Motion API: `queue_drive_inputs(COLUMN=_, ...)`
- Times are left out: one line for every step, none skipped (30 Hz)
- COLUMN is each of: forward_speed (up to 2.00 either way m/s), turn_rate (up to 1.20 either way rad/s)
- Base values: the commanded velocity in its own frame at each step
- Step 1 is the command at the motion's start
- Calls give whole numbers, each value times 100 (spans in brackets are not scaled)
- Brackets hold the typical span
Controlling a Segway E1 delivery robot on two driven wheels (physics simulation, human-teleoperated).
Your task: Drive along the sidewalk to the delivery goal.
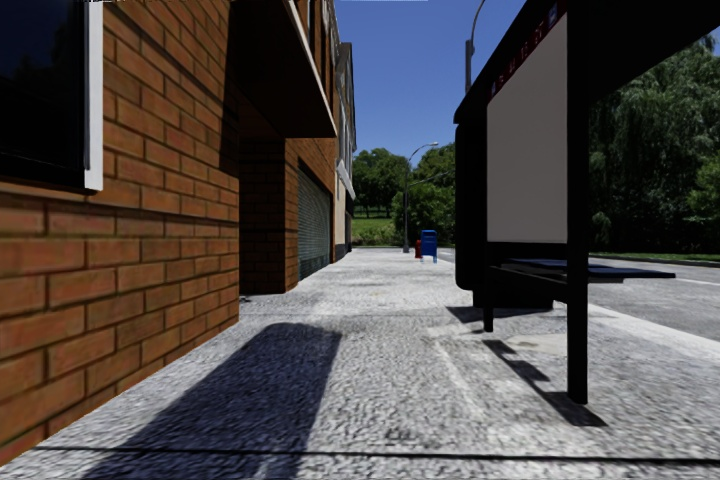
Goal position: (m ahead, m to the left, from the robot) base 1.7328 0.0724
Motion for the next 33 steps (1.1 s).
queue_drive_inputs(forward_speed=192, turn_rate=0)
queue_drive_inputs(forward_speed=192, turn_rate=0)
queue_drive_inputs(forward_speed=192, turn_rate=0)
queue_drive_inputs(forward_speed=192, turn_rate=0)
queue_drive_inputs(forward_speed=186, turn_rate=0)
queue_drive_inputs(forward_speed=186, turn_rate=0)
queue_drive_inputs(forward_speed=173, turn_rate=0)
queue_drive_inputs(forward_speed=160, turn_rate=0)
queue_drive_inputs(forward_speed=153, turn_rate=0)
queue_drive_inputs(forward_speed=153, turn_rate=0)
queue_drive_inputs(forward_speed=150, turn_rate=0)
queue_drive_inputs(forward_speed=150, turn_rate=0)
queue_drive_inputs(forward_speed=150, turn_rate=0)
queue_drive_inputs(forward_speed=150, turn_rate=0)
queue_drive_inputs(forward_speed=150, turn_rate=0)
queue_drive_inputs(forward_speed=150, turn_rate=0)
queue_drive_inputs(forward_speed=149, turn_rate=0)
queue_drive_inputs(forward_speed=149, turn_rate=0)
queue_drive_inputs(forward_speed=149, turn_rate=-4)
queue_drive_inputs(forward_speed=149, turn_rate=-7)
queue_drive_inputs(forward_speed=149, turn_rate=-9)
queue_drive_inputs(forward_speed=149, turn_rate=-9)
queue_drive_inputs(forward_speed=148, turn_rate=-9)
queue_drive_inputs(forward_speed=148, turn_rate=-9)
queue_drive_inputs(forward_speed=148, turn_rate=-4)
queue_drive_inputs(forward_speed=148, turn_rate=-4)
queue_drive_inputs(forward_speed=148, turn_rate=0)
queue_drive_inputs(forward_speed=148, turn_rate=0)
queue_drive_inputs(forward_speed=148, turn_rate=0)
queue_drive_inputs(forward_speed=148, turn_rate=0)
queue_drive_inputs(forward_speed=148, turn_rate=0)
queue_drive_inputs(forward_speed=140, turn_rate=0)
queue_drive_inputs(forward_speed=140, turn_rate=0)
